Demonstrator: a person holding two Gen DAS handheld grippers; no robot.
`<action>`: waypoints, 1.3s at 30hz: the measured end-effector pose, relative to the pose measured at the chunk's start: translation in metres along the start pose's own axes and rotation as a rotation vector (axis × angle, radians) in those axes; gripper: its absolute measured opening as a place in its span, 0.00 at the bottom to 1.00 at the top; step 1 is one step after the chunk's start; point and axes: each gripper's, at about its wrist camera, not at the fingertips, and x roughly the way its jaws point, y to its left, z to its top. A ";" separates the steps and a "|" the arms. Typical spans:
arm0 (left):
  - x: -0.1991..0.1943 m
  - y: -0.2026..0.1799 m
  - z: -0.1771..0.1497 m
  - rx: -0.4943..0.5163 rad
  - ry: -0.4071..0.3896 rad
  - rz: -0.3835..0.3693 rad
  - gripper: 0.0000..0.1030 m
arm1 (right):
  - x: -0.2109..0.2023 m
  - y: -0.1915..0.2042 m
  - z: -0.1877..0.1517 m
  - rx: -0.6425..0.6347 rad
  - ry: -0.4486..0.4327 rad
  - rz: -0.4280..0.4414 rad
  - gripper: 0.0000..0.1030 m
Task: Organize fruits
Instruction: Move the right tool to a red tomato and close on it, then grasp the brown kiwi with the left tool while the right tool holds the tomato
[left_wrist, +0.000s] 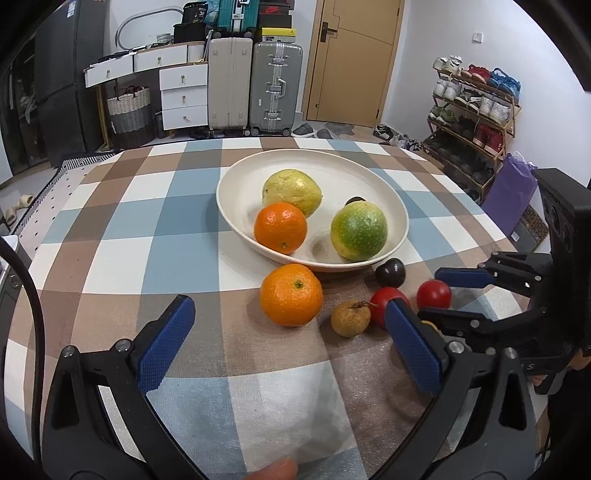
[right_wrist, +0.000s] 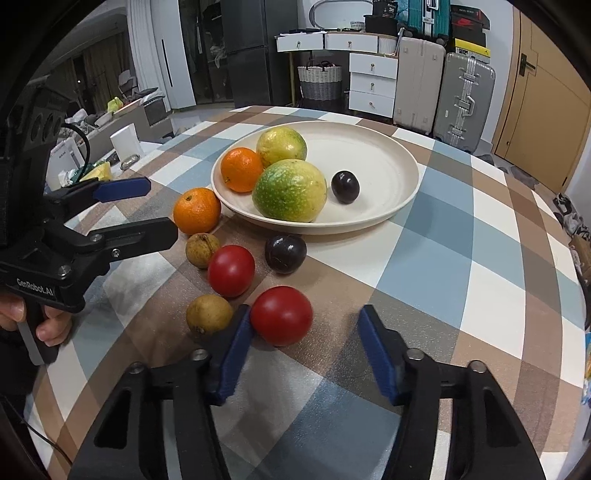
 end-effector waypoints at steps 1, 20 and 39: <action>-0.001 -0.002 0.000 0.005 -0.001 -0.001 1.00 | 0.000 0.000 0.000 0.001 -0.005 0.013 0.44; -0.009 -0.047 -0.014 0.143 0.072 -0.234 0.79 | -0.009 -0.010 -0.003 0.008 -0.012 0.003 0.31; 0.009 -0.066 -0.020 0.123 0.165 -0.293 0.35 | -0.008 -0.008 -0.004 0.008 -0.005 0.007 0.32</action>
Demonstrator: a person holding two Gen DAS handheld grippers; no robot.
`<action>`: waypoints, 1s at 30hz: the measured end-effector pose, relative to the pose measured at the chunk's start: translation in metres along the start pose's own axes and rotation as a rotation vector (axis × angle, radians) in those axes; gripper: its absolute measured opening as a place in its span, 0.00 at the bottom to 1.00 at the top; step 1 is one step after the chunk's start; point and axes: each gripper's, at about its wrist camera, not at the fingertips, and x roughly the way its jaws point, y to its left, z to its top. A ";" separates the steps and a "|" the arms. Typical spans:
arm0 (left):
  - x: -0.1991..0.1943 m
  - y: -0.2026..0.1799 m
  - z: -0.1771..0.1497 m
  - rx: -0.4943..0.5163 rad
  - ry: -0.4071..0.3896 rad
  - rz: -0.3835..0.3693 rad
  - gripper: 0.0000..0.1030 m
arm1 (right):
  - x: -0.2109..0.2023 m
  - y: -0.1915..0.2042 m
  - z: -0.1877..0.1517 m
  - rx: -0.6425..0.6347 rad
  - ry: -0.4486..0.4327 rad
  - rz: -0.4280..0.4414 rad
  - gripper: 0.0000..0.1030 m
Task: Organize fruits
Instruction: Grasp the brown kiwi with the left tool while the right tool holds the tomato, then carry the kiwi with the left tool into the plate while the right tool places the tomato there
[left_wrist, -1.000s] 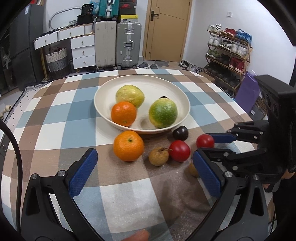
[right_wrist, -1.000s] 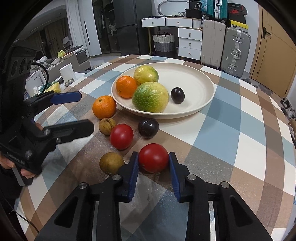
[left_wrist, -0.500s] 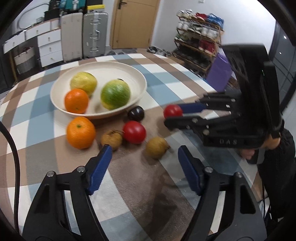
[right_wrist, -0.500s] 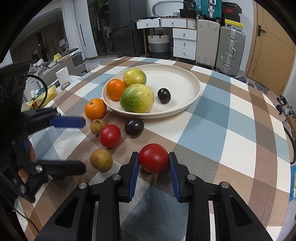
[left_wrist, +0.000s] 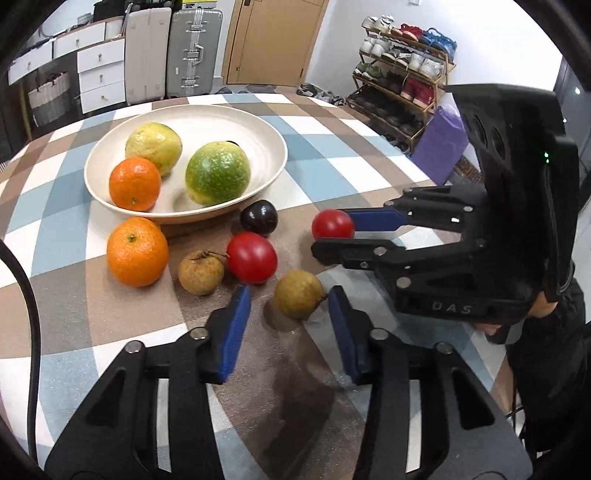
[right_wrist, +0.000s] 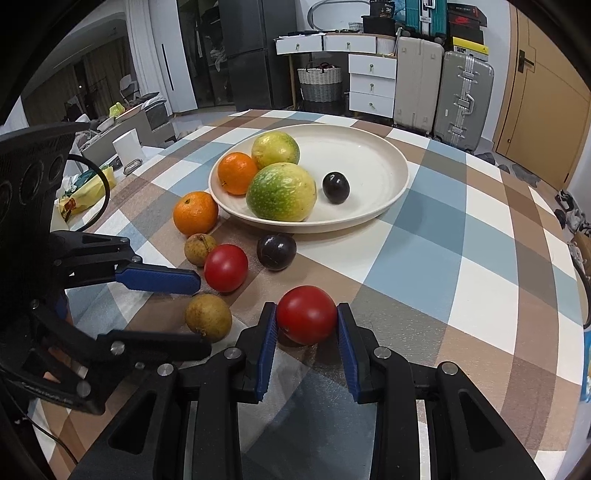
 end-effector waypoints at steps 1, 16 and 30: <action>0.000 -0.001 0.000 0.006 0.000 -0.007 0.31 | 0.000 0.000 0.000 0.000 0.000 0.000 0.32; -0.024 0.000 0.005 0.019 -0.127 0.023 0.26 | -0.004 -0.008 0.002 0.036 -0.028 0.002 0.31; -0.060 0.039 0.015 -0.108 -0.293 0.158 0.26 | -0.027 -0.012 0.012 0.089 -0.180 0.008 0.31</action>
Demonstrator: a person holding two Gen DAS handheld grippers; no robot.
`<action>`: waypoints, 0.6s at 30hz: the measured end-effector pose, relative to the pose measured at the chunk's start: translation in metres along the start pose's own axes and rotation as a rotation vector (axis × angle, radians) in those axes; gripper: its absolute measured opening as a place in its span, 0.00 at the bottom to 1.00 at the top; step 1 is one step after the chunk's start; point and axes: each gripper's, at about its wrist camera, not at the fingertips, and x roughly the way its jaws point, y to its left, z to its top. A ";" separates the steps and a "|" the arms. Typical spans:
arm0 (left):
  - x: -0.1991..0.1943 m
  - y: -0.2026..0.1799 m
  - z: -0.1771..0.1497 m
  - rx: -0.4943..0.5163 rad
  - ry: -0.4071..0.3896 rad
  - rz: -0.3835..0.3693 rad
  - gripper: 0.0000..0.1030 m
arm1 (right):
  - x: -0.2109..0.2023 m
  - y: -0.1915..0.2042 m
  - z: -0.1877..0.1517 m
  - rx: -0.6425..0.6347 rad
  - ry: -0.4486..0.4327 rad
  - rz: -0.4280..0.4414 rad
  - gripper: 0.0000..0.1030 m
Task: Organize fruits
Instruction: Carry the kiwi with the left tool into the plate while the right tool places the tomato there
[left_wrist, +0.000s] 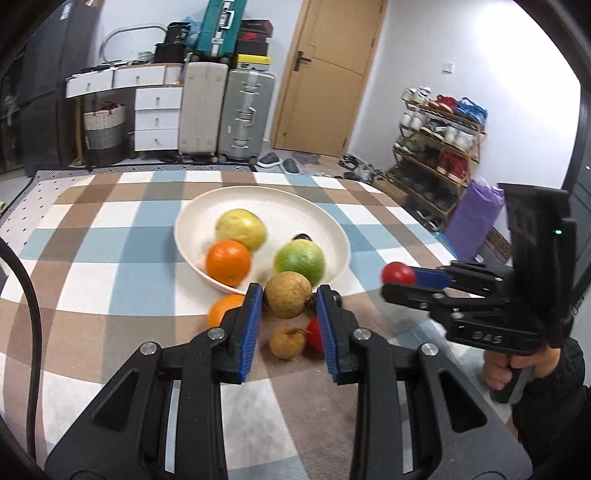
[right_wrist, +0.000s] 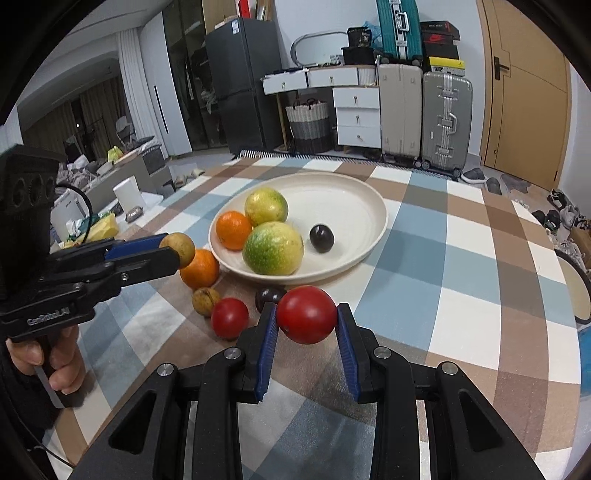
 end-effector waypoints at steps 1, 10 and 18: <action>0.000 0.002 0.001 -0.004 -0.002 0.006 0.26 | -0.001 0.000 0.001 0.002 -0.009 -0.001 0.31; 0.024 0.013 0.011 -0.010 0.020 0.045 0.26 | 0.004 0.001 0.006 0.027 -0.022 0.003 0.31; 0.048 0.010 0.012 0.026 0.062 0.070 0.26 | 0.013 0.007 0.018 0.040 -0.025 -0.021 0.31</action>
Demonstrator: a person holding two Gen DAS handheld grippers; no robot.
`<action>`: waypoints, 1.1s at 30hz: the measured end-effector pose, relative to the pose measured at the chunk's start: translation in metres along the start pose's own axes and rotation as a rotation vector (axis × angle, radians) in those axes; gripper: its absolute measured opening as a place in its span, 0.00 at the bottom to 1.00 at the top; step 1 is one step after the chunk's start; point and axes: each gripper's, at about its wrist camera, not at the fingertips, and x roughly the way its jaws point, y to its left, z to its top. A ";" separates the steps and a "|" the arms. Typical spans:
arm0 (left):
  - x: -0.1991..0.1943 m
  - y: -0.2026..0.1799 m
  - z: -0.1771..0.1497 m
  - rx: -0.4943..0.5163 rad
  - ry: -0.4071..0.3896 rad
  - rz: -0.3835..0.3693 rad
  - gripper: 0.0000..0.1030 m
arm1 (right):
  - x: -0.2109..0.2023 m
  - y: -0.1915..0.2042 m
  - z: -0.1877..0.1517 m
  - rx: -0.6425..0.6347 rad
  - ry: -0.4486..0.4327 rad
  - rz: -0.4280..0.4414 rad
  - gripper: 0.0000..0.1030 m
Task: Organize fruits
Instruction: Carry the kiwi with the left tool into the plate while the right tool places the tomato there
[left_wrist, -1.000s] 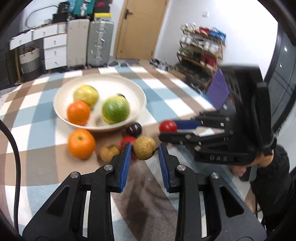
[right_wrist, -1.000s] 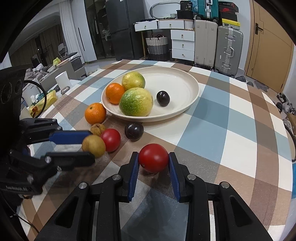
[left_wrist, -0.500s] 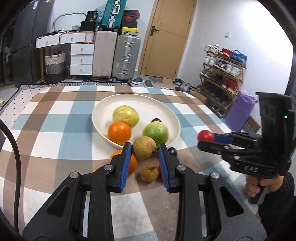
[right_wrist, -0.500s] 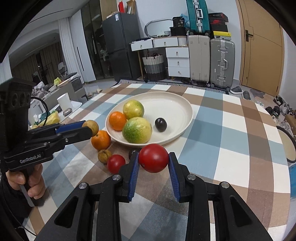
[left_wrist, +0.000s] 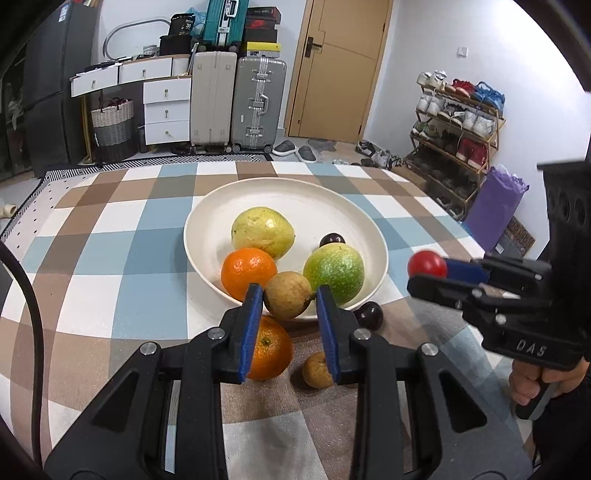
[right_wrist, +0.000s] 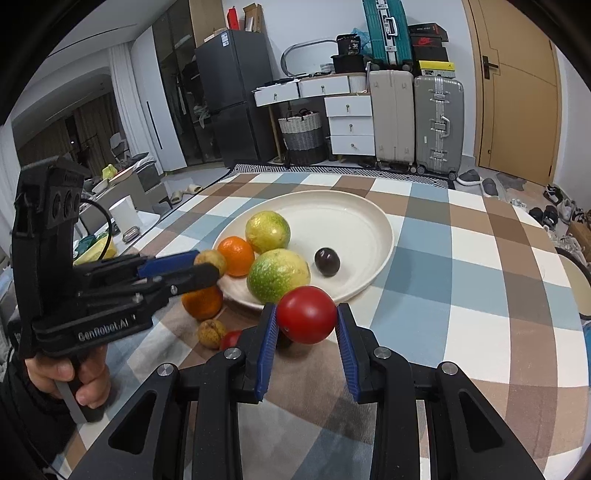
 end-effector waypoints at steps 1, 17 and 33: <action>0.003 0.000 0.000 0.002 0.009 -0.001 0.26 | 0.002 0.000 0.002 0.000 0.001 -0.008 0.31; 0.038 0.010 0.019 0.004 0.043 0.019 0.26 | 0.047 -0.017 0.028 0.021 0.044 -0.088 0.31; 0.035 0.024 0.020 -0.017 0.023 0.053 0.27 | 0.054 -0.023 0.040 0.017 0.006 -0.118 0.36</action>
